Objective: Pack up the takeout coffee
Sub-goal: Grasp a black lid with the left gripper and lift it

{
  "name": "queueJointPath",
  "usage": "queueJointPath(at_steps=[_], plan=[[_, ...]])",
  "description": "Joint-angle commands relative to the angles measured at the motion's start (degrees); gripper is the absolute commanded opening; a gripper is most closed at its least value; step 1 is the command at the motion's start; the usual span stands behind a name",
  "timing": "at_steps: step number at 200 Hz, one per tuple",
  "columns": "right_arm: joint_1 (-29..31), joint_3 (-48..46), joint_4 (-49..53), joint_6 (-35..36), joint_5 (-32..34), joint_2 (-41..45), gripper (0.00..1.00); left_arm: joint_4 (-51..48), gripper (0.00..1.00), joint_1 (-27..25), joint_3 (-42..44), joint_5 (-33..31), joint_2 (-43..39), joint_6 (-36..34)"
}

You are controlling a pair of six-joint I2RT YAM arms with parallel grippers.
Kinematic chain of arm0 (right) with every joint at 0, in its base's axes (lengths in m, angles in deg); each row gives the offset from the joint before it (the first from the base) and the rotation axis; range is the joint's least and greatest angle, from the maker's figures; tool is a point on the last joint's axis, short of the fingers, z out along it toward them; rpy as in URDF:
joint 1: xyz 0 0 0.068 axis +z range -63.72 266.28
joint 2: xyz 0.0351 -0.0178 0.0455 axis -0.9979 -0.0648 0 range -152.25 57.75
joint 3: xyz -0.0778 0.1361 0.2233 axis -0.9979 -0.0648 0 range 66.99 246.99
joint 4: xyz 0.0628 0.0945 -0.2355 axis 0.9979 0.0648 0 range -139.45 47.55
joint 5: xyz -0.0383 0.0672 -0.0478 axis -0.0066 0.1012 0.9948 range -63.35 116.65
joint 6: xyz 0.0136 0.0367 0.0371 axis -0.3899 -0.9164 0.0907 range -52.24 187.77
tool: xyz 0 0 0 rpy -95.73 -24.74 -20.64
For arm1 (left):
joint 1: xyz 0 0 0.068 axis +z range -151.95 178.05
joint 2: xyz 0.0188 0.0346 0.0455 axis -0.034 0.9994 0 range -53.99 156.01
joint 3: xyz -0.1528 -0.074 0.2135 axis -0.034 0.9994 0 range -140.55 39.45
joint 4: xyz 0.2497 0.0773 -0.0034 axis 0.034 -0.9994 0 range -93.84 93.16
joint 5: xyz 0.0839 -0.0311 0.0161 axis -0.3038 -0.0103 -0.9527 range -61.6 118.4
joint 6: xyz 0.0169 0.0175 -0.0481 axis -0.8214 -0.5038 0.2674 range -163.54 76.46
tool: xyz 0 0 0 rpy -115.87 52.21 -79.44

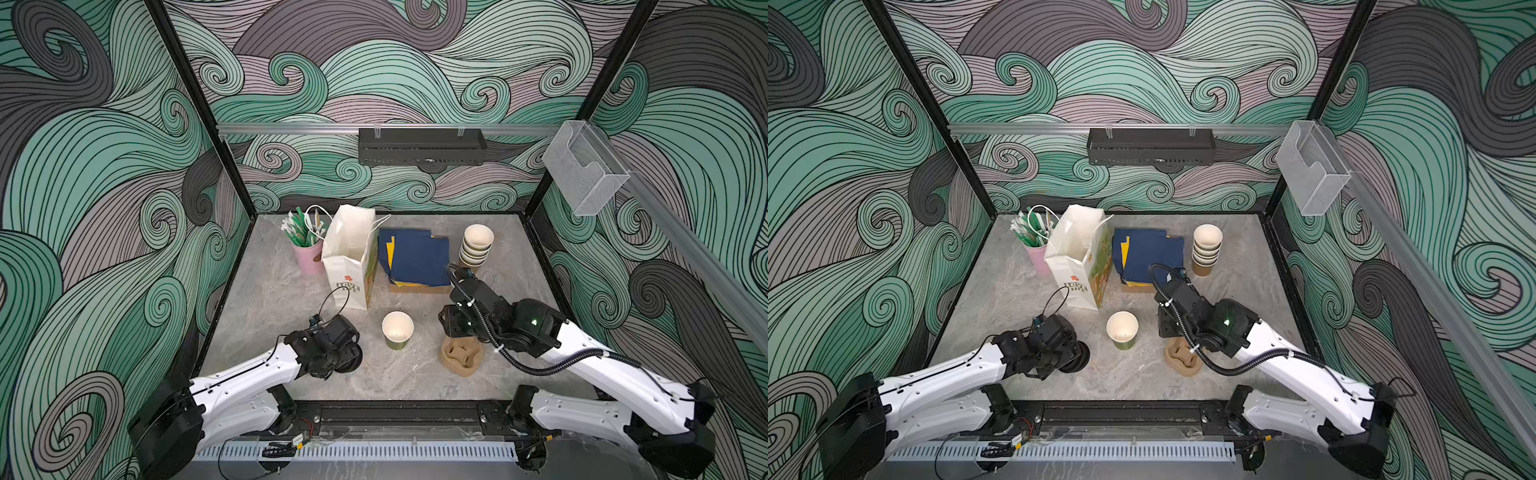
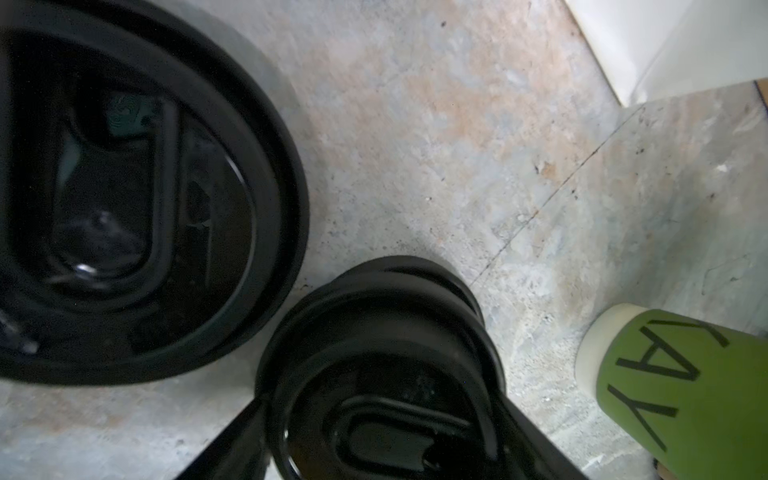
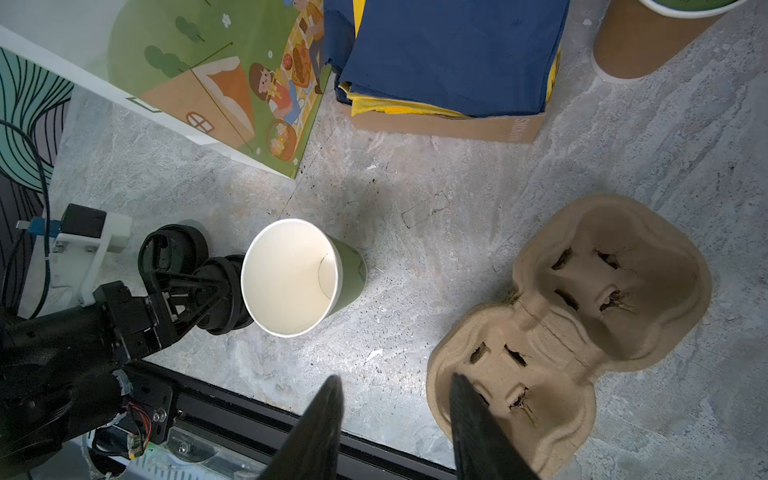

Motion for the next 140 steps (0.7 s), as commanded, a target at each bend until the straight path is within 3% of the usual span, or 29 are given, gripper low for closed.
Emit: queueJointPath(at_steps=[1,105,140], plan=[[-0.25,0.17,1.07,-0.83,0.63,0.63,0.44,-1.16,0.74,0.58,-0.3,0.83,0.37,-1.16],[-0.81,-0.18,1.05,-1.1,0.39,0.63,0.45,-20.78,0.69,0.57,-9.52,3.4,-8.02,-10.18],[-3.51,-1.26,1.07,-1.42,-1.25,2.14,0.45,-21.85,0.67,0.29,-15.03,6.76,-10.34,-18.5]])
